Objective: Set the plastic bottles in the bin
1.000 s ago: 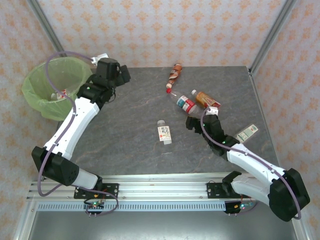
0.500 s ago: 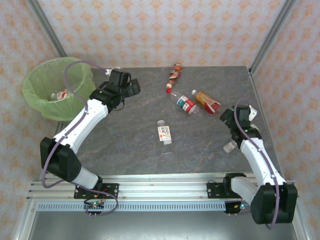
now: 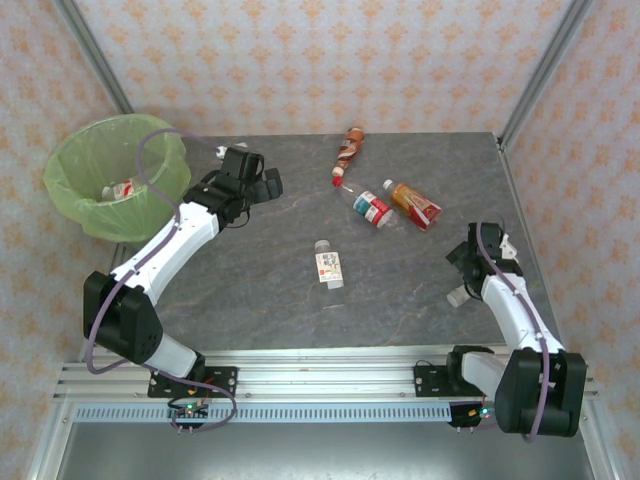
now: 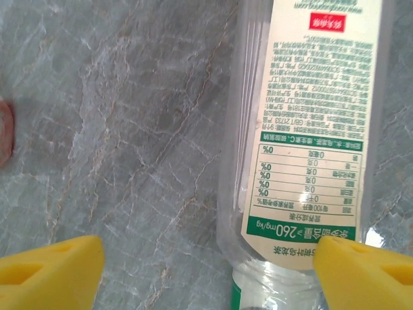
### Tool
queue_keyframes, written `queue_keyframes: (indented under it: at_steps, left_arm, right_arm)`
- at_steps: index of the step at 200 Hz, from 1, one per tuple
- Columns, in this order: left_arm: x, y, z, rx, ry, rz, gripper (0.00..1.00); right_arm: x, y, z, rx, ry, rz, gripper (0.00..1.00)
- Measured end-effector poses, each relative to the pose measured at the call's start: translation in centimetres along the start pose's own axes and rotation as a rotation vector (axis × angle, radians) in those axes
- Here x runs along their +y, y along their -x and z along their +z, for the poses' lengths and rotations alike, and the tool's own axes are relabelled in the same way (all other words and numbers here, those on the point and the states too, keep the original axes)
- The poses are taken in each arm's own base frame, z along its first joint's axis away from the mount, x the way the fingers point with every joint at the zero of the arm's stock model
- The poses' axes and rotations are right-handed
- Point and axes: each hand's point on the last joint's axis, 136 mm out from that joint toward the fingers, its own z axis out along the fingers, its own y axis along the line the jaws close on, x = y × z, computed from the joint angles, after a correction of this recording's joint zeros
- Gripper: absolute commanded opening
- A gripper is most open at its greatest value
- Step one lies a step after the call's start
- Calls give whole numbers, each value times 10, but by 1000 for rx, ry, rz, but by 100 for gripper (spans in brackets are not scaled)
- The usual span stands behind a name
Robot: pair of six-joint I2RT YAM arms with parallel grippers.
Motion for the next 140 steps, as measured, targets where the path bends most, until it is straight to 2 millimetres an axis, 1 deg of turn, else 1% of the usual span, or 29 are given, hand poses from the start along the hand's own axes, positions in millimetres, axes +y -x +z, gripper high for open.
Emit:
queue_keyframes:
  at_steps: [34, 72, 99, 140]
  left_arm:
    - [0, 0, 1, 0, 3, 23, 100]
    - [1, -3, 5, 9, 9, 27, 100]
    - [1, -4, 6, 13, 11, 28, 100]
    - [1, -7, 10, 23, 17, 31, 100]
  right_arm:
    - [1, 2, 6, -4, -15, 0, 83]
    - [3, 3, 6, -6, -20, -11, 84]
    - [4, 4, 2, 2, -20, -18, 85]
    - [5, 1, -10, 53, -24, -28, 86]
